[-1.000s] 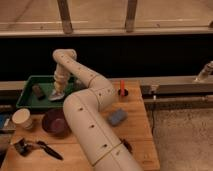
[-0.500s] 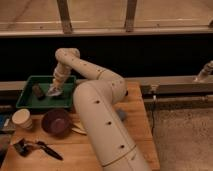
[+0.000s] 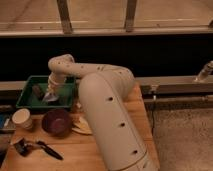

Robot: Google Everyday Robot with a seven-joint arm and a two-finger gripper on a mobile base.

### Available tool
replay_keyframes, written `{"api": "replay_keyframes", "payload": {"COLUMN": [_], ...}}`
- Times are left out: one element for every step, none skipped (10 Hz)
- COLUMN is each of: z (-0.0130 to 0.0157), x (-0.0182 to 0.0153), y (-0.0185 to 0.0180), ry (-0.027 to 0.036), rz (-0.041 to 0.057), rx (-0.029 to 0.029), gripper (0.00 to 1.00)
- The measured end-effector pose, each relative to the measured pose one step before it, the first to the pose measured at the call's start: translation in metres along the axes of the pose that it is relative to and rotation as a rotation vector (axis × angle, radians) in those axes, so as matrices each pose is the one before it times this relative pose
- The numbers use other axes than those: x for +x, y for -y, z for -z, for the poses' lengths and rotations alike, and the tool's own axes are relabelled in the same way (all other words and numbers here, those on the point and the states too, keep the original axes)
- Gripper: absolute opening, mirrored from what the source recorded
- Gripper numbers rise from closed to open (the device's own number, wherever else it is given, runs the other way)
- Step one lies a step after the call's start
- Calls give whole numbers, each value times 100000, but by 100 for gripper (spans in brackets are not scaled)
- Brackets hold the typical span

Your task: Wipe tray with towel

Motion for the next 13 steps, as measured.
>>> {"api": "replay_keyframes", "payload": {"z": [-31, -11, -42, -57, -71, -9, -8, -5, -112, -22, -59, -145, -212], "x": [-22, -39, -76, 74, 440, 421, 531, 215, 228, -46, -154, -367, -572], "y": [-51, -48, -90, 72, 656, 944, 1451, 689, 584, 365, 626, 579, 632], "ry": [-62, 11, 26, -203, -447, -377, -383, -84, -111, 73, 133, 351, 526], "rz": [56, 51, 38, -292, -1989, -2068, -2844, -1832, -1753, -784, -835, -502, 443], "rx": [-53, -37, -130, -119, 219, 664, 1057, 637, 696, 592, 746, 279, 39], "gripper": [0, 0, 0, 0, 0, 0, 0, 0, 0, 0, 0, 0, 0]}}
